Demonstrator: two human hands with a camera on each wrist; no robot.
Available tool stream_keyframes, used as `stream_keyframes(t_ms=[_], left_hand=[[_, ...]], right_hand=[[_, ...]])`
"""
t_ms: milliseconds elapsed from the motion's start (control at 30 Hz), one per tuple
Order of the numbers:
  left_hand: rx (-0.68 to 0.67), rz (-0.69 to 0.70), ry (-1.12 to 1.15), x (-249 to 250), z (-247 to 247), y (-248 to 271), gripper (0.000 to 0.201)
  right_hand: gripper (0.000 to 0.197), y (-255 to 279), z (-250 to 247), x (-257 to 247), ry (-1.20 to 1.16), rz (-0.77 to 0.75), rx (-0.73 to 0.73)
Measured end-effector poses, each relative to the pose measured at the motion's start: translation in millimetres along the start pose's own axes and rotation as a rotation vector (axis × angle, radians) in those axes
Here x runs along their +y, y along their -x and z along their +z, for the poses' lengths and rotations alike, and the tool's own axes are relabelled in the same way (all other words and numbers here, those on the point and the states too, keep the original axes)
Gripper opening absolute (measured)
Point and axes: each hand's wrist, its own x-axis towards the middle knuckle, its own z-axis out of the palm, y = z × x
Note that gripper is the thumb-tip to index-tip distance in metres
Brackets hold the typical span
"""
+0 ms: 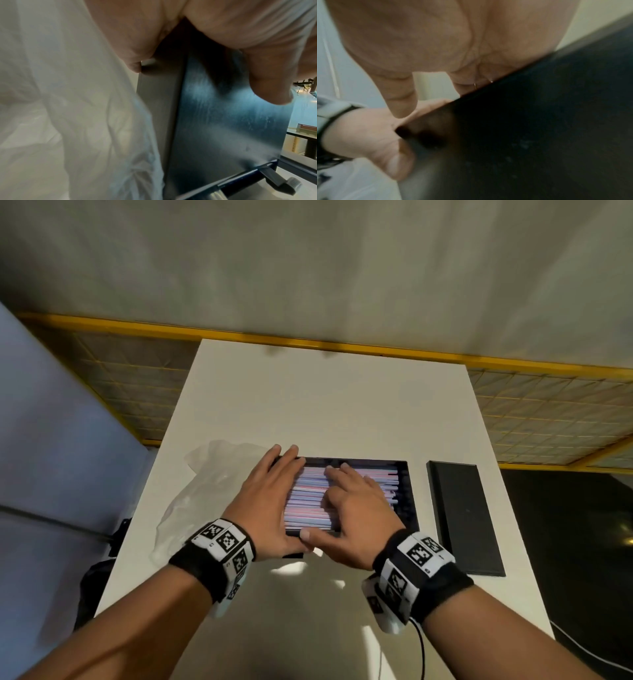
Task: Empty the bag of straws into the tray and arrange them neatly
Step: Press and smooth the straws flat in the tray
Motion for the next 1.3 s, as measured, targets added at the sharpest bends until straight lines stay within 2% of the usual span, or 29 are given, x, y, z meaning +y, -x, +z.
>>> stream_keyframes(t_ms=[67,133,200,267,333,367,400,433,467,500,533,567,667,767,833,933,1067,1200,1300], left_hand=[[0.001,0.012,0.015,-1,0,1,0.135],[0.006,0.022,0.025,-1,-1,0,0.134],[0.015,0.031,0.041,-1,-1,1,0.132],[0.091,-0.014,0.178,-2,-3,8,0.124],[0.255,-0.218,0.562,-2,-2,16,0.107],[0.308,-0.351,0.842,1,-3,18,0.098],[0.311,-0.444,1.134,5,0,18,0.090],[0.269,-0.511,1.357,9,4,17,0.084],[0.225,-0.571,1.464,14,7,15,0.079],[0.203,-0.612,1.468,19,8,13,0.075],[0.200,-0.628,1.426,21,9,10,0.074],[0.218,-0.636,1.384,23,7,8,0.076],[0.226,-0.590,1.438,22,-6,2,0.084],[0.179,-0.526,1.572,22,-19,-4,0.081],[0.168,-0.540,1.649,22,-21,-7,0.084],[0.186,-0.553,1.643,18,-29,-10,0.085],[0.204,-0.500,1.506,19,-38,-8,0.085],[0.186,-0.584,1.313,18,-20,-9,0.089],[0.188,-0.657,1.100,16,-6,-4,0.075]], right_hand=[[0.076,-4,-2,0,0.015,0.002,-0.037],[0.060,1,-2,1,-0.024,-0.048,-0.005],[0.053,10,-3,3,-0.063,-0.053,0.084],[0.044,21,-10,11,-0.118,0.004,0.275],[0.032,33,-17,29,-0.147,0.133,0.498],[0.035,40,-20,40,-0.156,0.265,0.553],[0.042,46,-21,50,-0.189,0.429,0.533],[0.049,50,-19,56,-0.257,0.575,0.440],[0.046,51,-14,60,-0.345,0.668,0.329],[0.032,49,-6,61,-0.439,0.690,0.259],[0.018,46,0,58,-0.505,0.675,0.253],[0.016,43,1,56,-0.528,0.650,0.287],[0.023,41,-34,47,-0.492,0.617,0.428],[0.023,44,-89,30,-0.384,0.441,0.616],[0.028,40,-111,10,-0.260,0.315,0.591],[0.031,32,-120,7,-0.260,0.312,0.579],[0.025,32,-101,25,-0.380,0.404,0.551],[0.018,33,-54,44,-0.508,0.483,0.496],[0.027,36,-17,58,-0.613,0.527,0.390]])
